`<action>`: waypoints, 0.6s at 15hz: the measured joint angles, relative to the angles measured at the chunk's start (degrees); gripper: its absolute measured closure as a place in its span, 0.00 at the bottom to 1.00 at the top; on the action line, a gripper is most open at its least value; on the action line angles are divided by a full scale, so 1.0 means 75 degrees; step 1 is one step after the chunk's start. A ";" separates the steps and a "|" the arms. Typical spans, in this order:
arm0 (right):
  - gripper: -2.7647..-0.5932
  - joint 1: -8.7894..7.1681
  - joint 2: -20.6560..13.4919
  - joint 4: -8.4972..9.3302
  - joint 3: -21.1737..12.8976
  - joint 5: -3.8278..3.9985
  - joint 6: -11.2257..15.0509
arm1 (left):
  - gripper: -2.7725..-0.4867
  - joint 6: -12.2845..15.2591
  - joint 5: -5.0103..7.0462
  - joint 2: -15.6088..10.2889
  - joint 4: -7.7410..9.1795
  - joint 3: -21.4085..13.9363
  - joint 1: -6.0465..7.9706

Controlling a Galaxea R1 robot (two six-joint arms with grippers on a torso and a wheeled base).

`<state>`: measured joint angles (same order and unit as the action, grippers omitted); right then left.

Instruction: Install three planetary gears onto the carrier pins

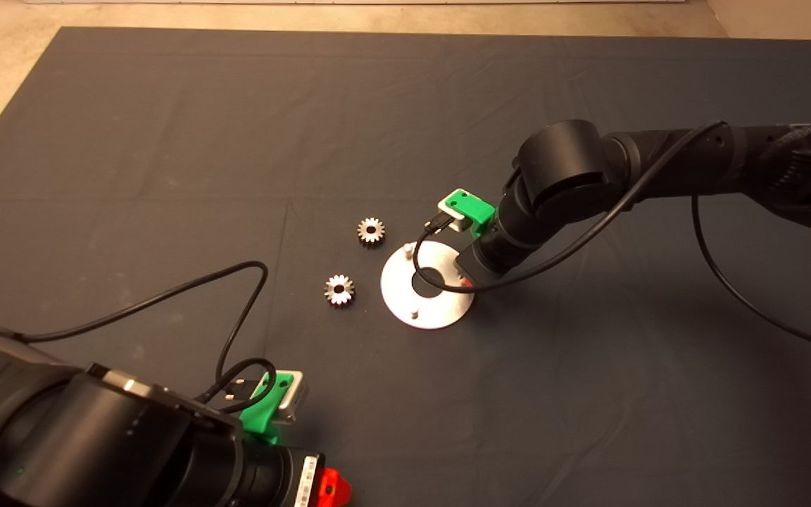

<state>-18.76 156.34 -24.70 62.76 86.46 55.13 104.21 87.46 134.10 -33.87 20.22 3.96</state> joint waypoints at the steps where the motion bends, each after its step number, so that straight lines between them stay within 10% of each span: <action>1: 0.90 -0.0003 -0.0003 0.0016 0.0008 -0.0004 0.0000 | 0.07 -0.0002 0.0000 0.0000 0.0000 0.0000 0.0000; 9: 0.90 -0.0031 -0.0005 0.0093 0.0037 -0.0058 0.0000 | 0.07 0.0004 0.0000 0.0000 0.0000 0.0000 0.0000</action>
<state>-18.99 156.31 -24.00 63.04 86.03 55.13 104.24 87.46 134.10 -33.87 20.22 3.96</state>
